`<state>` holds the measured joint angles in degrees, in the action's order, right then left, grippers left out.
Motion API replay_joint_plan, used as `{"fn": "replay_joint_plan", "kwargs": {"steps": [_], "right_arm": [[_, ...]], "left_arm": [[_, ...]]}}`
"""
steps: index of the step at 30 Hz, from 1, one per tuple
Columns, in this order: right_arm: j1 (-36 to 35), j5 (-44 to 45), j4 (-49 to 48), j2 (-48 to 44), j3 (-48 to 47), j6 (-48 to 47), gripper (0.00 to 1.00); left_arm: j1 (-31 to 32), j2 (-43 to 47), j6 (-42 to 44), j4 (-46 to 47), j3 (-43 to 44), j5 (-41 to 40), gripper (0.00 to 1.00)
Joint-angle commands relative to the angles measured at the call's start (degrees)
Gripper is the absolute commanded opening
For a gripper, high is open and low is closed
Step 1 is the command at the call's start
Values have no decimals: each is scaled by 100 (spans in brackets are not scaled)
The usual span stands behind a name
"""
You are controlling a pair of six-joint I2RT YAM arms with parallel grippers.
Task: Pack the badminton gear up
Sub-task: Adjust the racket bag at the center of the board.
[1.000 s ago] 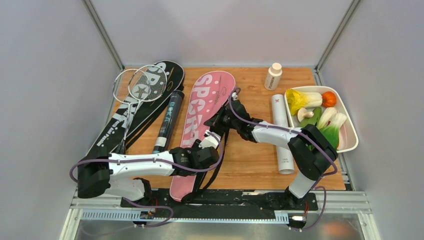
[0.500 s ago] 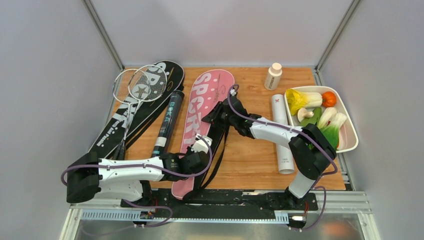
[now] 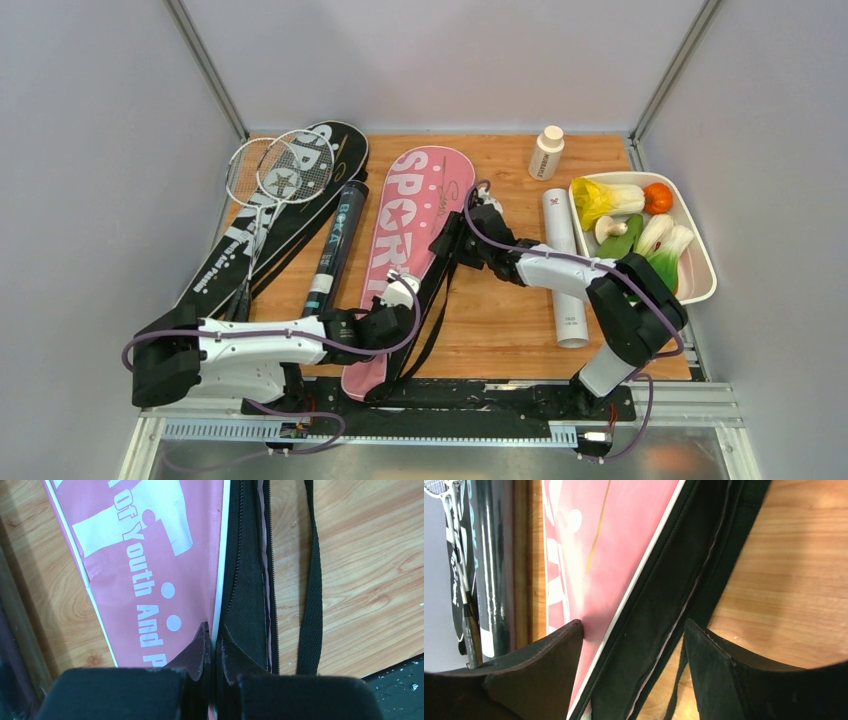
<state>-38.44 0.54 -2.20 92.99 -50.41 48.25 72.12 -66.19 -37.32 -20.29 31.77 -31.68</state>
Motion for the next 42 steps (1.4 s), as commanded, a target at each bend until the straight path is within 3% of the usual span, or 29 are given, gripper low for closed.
{"fn": "replay_joint_plan", "kwargs": {"steps": [1, 11, 20, 23, 26, 31, 32, 33, 35, 39, 42], "right_arm": [[208, 49, -455, -133, 99, -363, 76], [510, -61, -735, 651, -165, -798, 86], [513, -431, -954, 1477, -459, -651, 81], [512, -617, -1112, 1590, -375, -411, 73], [512, -836, -1306, 1746, -370, -177, 58], [508, -1150, -1667, 1544, -258, 280, 9], [512, -1231, -1681, 1427, -258, 376, 1], [512, -1291, -1603, 1284, -282, 526, 0], [508, -1478, -1310, 1044, -404, 872, 0], [461, -1386, -229, 665, -873, 1398, 0], [444, -1470, 40, 493, -1016, 1729, 0]], "left_arm": [[-9, -54, -182, 176, 188, 96, 0], [-47, -97, -190, 150, 246, 95, 0], [-48, -293, -178, 529, 88, 270, 0], [-47, -361, -179, 603, 27, 292, 0], [-61, -377, -163, 721, -21, 343, 0], [-67, -302, -84, 666, 31, 374, 2], [-66, -274, -53, 564, 104, 347, 5], [-66, -191, 44, 492, 142, 288, 22], [-71, -21, 273, 225, 301, 183, 43], [-66, 311, 794, 92, 581, 194, 60], [-68, 370, 1044, 128, 682, 316, 70]]}}
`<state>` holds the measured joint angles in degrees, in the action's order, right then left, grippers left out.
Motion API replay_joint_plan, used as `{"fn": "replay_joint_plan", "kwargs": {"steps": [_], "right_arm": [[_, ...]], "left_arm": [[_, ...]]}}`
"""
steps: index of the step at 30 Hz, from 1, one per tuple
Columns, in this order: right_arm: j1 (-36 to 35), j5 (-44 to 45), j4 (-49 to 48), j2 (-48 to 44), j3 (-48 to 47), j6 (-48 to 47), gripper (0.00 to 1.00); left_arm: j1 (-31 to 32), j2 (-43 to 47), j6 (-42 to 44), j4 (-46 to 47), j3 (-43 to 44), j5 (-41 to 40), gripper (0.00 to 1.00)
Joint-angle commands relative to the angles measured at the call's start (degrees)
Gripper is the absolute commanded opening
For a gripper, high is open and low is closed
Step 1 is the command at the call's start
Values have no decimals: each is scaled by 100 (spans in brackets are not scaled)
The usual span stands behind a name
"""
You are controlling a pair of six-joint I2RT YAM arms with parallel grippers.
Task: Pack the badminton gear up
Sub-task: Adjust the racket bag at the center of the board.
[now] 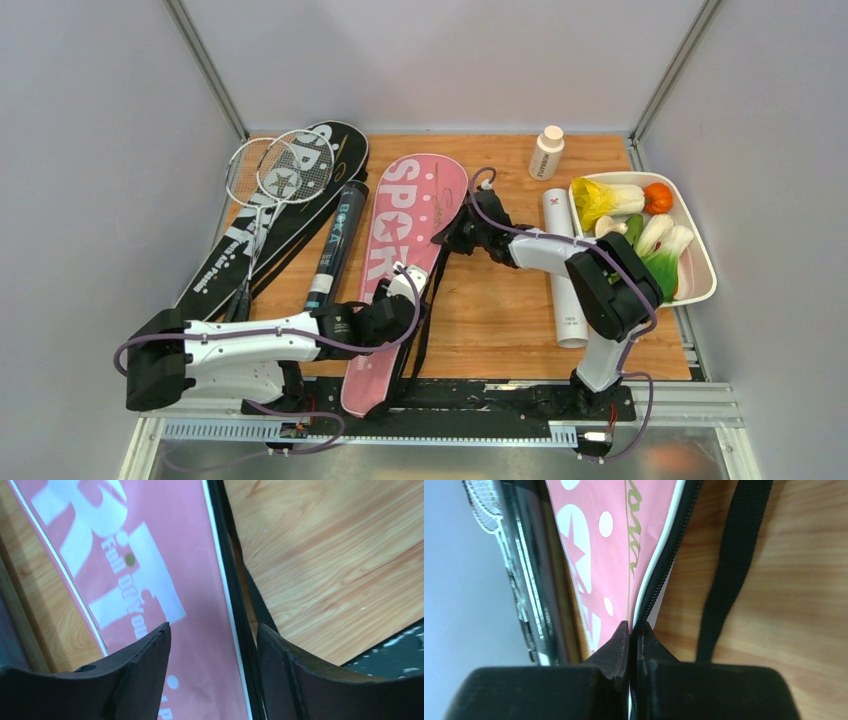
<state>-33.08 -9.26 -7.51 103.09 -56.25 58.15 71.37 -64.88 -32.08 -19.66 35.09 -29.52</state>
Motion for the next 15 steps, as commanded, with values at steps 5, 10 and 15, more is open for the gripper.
{"fn": "replay_joint_plan", "kwargs": {"steps": [5, 10, 15], "right_arm": [[-145, -203, 937, -788, -528, 953, 0], [-191, 97, 1239, -924, -556, 1263, 0], [-284, 429, 1682, -916, -783, 1533, 0]], "left_arm": [[7, -4, 690, -52, 446, 272, 74], [176, -272, 599, -97, 577, 371, 76], [601, -639, 374, -157, 867, -332, 76]]}}
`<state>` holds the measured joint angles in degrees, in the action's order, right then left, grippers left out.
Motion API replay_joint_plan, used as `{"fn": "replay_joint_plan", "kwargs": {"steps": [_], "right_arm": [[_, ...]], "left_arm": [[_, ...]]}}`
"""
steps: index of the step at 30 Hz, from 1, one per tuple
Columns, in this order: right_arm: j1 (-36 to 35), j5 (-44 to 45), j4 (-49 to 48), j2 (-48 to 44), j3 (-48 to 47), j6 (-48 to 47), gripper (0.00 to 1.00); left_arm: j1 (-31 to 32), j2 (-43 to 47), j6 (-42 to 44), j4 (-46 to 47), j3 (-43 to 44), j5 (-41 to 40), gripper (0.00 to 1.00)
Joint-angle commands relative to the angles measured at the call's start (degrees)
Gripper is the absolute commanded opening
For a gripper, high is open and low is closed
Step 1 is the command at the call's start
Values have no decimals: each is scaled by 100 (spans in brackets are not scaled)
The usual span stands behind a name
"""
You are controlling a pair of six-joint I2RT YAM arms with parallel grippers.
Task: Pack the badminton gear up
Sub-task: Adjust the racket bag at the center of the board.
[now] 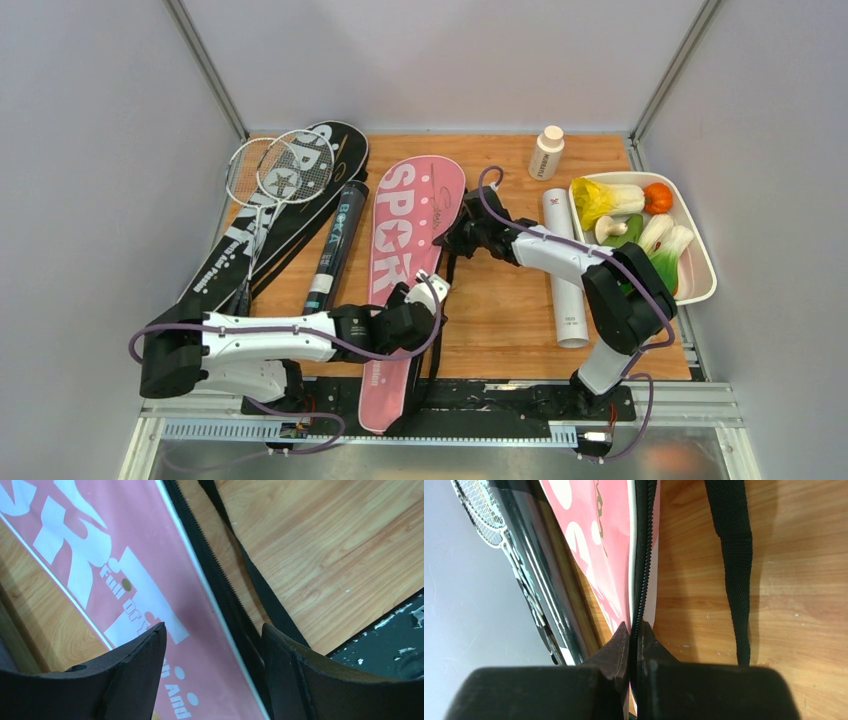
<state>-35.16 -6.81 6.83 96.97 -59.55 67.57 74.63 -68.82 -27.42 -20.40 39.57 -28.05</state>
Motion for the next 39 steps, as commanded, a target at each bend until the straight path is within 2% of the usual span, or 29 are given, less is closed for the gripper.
{"fn": "replay_joint_plan", "kwargs": {"steps": [1, 6, 11, 17, 19, 20, 21, 22, 23, 24, 26, 30, 33, 34, 36, 39], "right_arm": [[-91, 236, 307, -317, -475, 637, 0], [-121, 396, 523, -408, -553, 853, 0], [-132, 495, 574, -649, -453, 1046, 0], [-132, 570, 603, -824, -318, 1143, 0], [-132, 582, 601, -833, -280, 1178, 0], [-132, 600, 598, -835, -277, 1150, 0], [-132, 632, 583, -831, -288, 1040, 0], [-132, 666, 557, -805, -316, 878, 0], [-132, 675, 510, -781, -346, 604, 0], [-119, 861, 430, -757, -357, 264, 0], [-72, 817, 221, -744, -306, -541, 17], [181, 385, 47, -1024, 92, -2017, 43], [423, 329, -359, -1519, 566, -3266, 61], [557, 199, -579, -1695, 720, -3570, 62], [861, 53, -918, -1917, 804, -4096, 55], [1388, -848, -1132, -1770, 644, -4749, 51]], "left_arm": [[393, -431, -172, -155, 547, -712, 76], [828, -1022, -517, -780, 985, -1285, 76], [1083, -1619, -1373, -1671, 1163, -2169, 75], [1344, -2148, -2357, -2542, 1295, -2547, 71], [1397, -2186, -2605, -2715, 1303, -2552, 60], [1436, -2173, -2730, -2772, 1313, -2605, 48], [1451, -2145, -2767, -2885, 1315, -2629, 41], [1469, -2079, -2782, -2932, 1322, -2682, 29], [1468, -2033, -2766, -2971, 1324, -2702, 23], [1469, -1893, -2663, -2908, 1327, -2713, 8], [1449, -1576, -2416, -2659, 1273, -2631, 1], [1045, -710, -1830, -1820, 886, -1721, 0], [725, -201, -1657, -1674, 607, -1376, 0], [687, -28, -1570, -1709, 584, -1347, 0], [564, 152, -1420, -1793, 560, -1292, 0], [370, 239, -1240, -1842, 560, -1166, 0]]}}
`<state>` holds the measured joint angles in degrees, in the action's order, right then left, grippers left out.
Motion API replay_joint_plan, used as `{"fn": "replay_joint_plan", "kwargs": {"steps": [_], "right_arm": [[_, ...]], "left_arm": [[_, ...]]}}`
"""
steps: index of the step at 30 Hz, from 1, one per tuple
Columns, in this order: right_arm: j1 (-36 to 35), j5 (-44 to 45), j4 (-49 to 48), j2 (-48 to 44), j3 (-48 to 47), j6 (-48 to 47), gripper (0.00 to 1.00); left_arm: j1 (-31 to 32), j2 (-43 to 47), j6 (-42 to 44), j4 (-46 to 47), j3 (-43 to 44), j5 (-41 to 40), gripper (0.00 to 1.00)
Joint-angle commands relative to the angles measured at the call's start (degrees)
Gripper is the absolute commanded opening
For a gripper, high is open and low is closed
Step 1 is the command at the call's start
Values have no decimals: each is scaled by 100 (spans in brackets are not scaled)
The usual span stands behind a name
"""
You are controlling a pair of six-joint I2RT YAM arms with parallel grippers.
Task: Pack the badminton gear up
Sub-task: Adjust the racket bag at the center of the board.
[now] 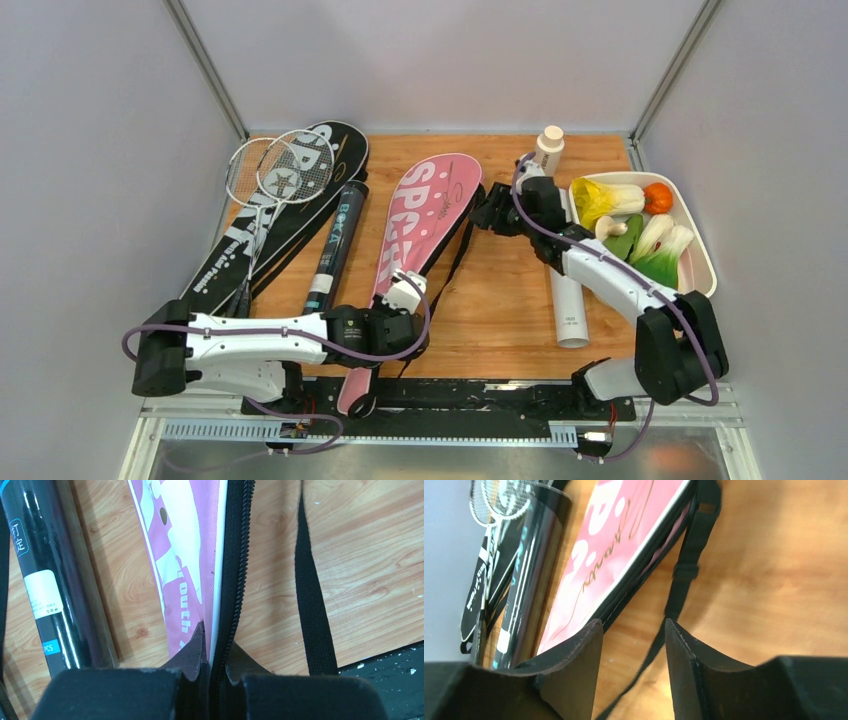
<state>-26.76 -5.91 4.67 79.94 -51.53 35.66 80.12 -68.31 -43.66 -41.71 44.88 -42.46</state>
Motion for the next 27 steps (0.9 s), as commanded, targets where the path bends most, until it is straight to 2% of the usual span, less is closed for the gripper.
{"fn": "replay_joint_plan", "kwargs": {"steps": [1, 5, 8, 13, 16, 20, 24, 27], "right_arm": [[690, -1215, -942, 55, -257, -1810, 50], [1308, -2381, -1066, 469, -394, -2378, 49], [1393, -2983, -1496, 572, -195, -2819, 49], [1186, -2980, -2795, 629, 406, -2727, 48], [1087, -2643, -2528, 1027, 225, -2501, 43], [754, -811, -2022, 1467, -106, -2244, 48], [742, 266, -1960, 1947, -291, -1673, 48], [752, 864, -2051, 2060, -228, -1370, 39]], "left_arm": [[-206, 192, 450, 281, 33, 339, 0], [-341, 237, 541, 286, 78, 532, 0], [-521, 391, 560, 290, 59, 753, 0], [-801, 686, 616, 257, 6, 1050, 0], [-969, 842, 662, 243, 21, 1164, 0], [-1034, 907, 713, 213, 91, 1232, 0], [-1078, 912, 707, 175, 71, 1232, 0], [-1094, 993, 658, 114, 42, 1249, 0]]}}
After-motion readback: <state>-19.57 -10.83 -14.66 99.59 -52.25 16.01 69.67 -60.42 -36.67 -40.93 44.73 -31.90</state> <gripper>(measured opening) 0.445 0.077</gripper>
